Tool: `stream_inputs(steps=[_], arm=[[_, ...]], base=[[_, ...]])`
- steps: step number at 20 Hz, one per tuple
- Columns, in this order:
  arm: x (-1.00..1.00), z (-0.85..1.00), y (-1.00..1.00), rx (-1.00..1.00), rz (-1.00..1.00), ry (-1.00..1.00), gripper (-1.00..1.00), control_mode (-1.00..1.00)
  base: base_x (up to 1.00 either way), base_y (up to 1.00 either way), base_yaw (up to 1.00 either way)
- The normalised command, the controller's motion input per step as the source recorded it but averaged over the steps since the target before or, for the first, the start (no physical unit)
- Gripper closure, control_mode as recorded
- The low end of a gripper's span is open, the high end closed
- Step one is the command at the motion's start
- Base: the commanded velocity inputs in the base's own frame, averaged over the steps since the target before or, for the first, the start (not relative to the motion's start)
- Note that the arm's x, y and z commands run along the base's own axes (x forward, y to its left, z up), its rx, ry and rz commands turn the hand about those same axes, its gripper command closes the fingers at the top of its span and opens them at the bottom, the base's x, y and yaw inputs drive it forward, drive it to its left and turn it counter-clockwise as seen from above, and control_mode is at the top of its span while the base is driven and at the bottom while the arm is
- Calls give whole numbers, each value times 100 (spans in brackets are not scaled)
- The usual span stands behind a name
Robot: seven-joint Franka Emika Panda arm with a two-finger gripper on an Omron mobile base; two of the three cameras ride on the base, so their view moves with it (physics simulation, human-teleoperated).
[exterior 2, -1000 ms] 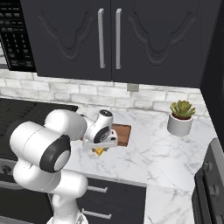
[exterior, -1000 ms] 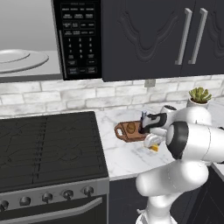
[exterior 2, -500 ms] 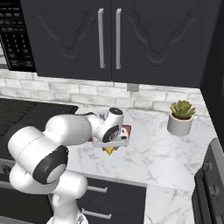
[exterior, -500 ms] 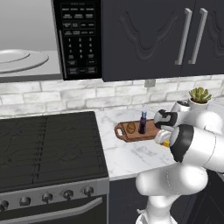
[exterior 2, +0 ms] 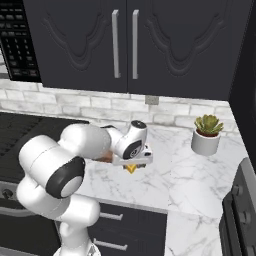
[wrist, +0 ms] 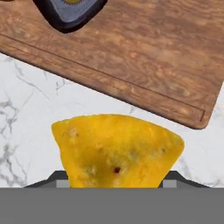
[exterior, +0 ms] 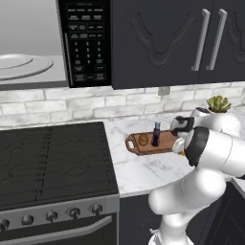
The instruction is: Retrieve the reheated potato from the microwave, then place the potato, cheese, and condiment on the cutting board.
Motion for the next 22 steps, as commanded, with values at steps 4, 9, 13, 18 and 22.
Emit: stream_inputs(steps=[4, 9, 13, 18, 22], arm=[[36, 0, -5, 0, 0, 0, 100, -100], [32, 0, -14, 0, 0, 0, 100, -100], [29, 0, -10, 1, 0, 0, 100, -100], [21, 0, 0, 4, 0, -4, 100, -100], [24, 0, 0, 2, 0, -3, 100, -100]], base=[[0, 0, 0], [0, 0, 0], [0, 0, 0], [0, 0, 0], [0, 0, 0]])
